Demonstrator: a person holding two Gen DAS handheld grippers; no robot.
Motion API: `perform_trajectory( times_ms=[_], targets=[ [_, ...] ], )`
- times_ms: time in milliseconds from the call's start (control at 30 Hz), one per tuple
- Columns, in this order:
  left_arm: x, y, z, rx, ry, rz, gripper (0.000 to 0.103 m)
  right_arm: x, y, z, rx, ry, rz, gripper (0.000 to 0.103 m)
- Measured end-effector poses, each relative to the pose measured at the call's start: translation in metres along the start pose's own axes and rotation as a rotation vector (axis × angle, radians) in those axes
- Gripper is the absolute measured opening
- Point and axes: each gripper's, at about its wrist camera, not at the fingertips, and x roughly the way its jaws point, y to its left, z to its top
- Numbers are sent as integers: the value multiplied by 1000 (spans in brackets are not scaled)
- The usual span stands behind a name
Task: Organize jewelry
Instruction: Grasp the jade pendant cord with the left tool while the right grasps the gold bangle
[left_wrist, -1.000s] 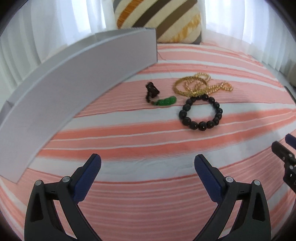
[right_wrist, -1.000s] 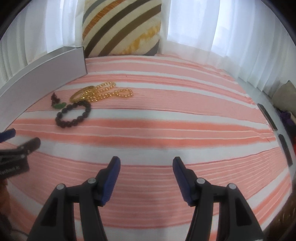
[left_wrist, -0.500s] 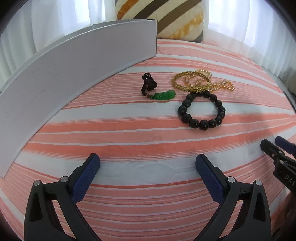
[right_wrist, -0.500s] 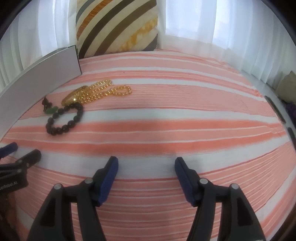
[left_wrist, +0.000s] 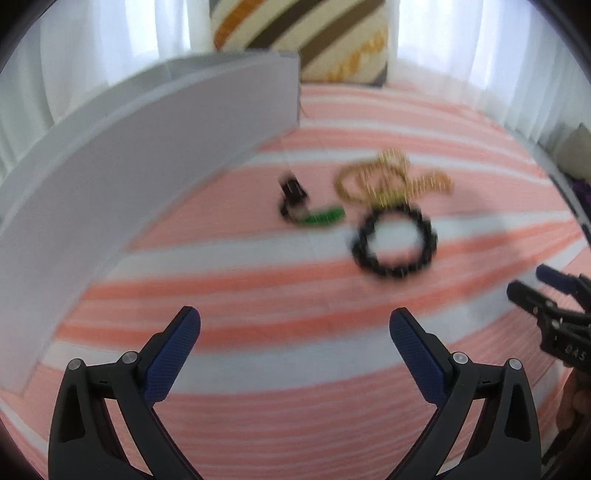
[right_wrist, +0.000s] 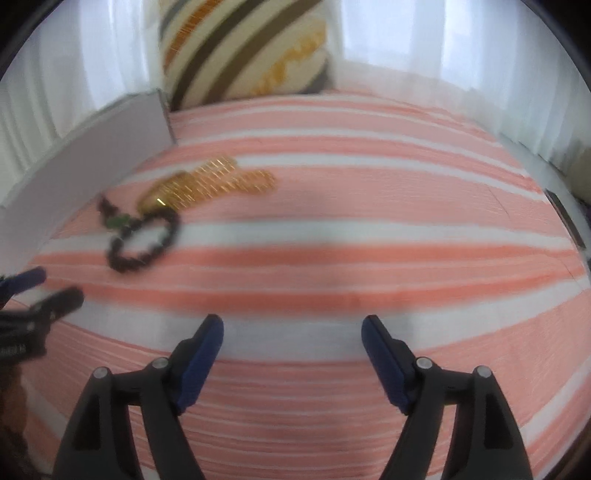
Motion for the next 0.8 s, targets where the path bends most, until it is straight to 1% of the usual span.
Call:
perform_trajectory(
  times_ms=[33,67,167,233,300,400,467,500,533,567,600,633,667,700,733,800],
  targets=[
    [1,3,6,-6,1,-10,102,1,4,9,-11,7,52,79],
    [3,9,15,-18,8,-21,102,1,7,15,-12,14,86,79],
    [18,19,35,-44,35,-55,102,9,14,39,8,55,212,79],
    [31,22,44,-53,61,-53,101,14,17,58,37,77,269,79],
    [42,23,53,-57,73,-51,101,22,19,78,60,97,303,78],
    [49,21,62,-61,66,-49,96,39,27,107,84,143,344,70],
    [55,15,68,-52,67,-66,91,55,38,119,88,192,362,59],
    [58,12,69,-43,68,-72,87,63,43,123,94,212,364,51],
    [60,8,70,-33,71,-76,80,71,47,127,102,234,363,47],
    [63,4,71,-13,78,-86,76,82,52,129,106,261,350,45],
    [65,1,71,1,85,-91,68,90,55,129,108,280,337,41],
    [66,-1,70,9,89,-96,54,97,58,129,107,300,327,32],
    [67,-4,69,21,86,-103,45,103,61,128,97,310,312,26],
    [66,-4,70,31,77,-105,25,105,62,127,84,299,289,10],
    [64,-4,69,33,79,-120,17,103,60,127,82,294,280,7],
    [57,-2,68,23,76,-138,13,91,57,125,90,257,285,7]
  ],
)
